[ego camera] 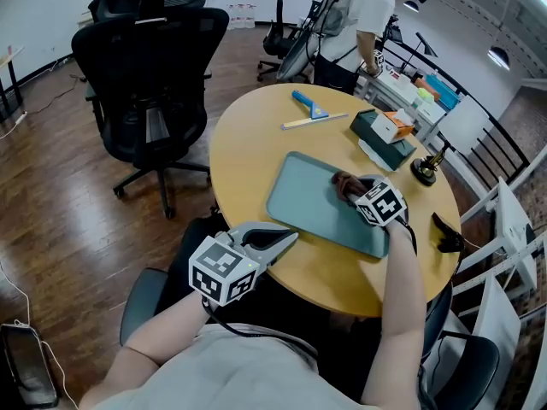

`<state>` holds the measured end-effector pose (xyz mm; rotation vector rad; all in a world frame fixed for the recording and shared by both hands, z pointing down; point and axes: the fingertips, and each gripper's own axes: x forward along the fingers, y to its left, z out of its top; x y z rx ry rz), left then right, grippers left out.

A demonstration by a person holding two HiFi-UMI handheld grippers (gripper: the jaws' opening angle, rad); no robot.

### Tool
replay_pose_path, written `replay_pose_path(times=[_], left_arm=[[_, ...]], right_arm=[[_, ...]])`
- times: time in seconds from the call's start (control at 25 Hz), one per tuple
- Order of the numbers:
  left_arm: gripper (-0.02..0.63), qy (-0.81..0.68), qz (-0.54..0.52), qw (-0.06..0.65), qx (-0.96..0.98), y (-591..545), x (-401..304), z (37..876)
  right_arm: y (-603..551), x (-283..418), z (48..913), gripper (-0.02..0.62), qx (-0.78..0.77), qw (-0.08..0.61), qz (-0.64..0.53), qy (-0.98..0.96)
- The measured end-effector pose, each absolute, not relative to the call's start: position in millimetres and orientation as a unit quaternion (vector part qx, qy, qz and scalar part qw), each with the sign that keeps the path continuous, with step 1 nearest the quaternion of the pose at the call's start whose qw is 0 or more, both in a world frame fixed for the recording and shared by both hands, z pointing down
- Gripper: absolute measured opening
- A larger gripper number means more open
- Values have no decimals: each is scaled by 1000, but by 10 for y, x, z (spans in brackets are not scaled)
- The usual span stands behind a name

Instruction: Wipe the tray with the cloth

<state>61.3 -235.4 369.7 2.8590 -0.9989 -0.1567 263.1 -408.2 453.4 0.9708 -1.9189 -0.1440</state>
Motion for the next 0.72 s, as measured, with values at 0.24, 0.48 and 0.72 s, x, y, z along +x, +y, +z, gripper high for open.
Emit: replay_pose_path(times=[0.24, 0.48, 0.72], left_arm=[[0, -317, -55, 54, 945, -2343, 672, 3674], [0, -292, -60, 53, 953, -2339, 818, 3604], [0, -274, -65, 55, 958, -2374, 915, 3577]], right_arm=[[-3719, 2457, 4525, 161, 371, 475, -71, -794], [-3354, 2287, 4509, 161, 340, 481, -81, -804], [-3059, 2169, 4501, 161, 312, 484, -90, -813]])
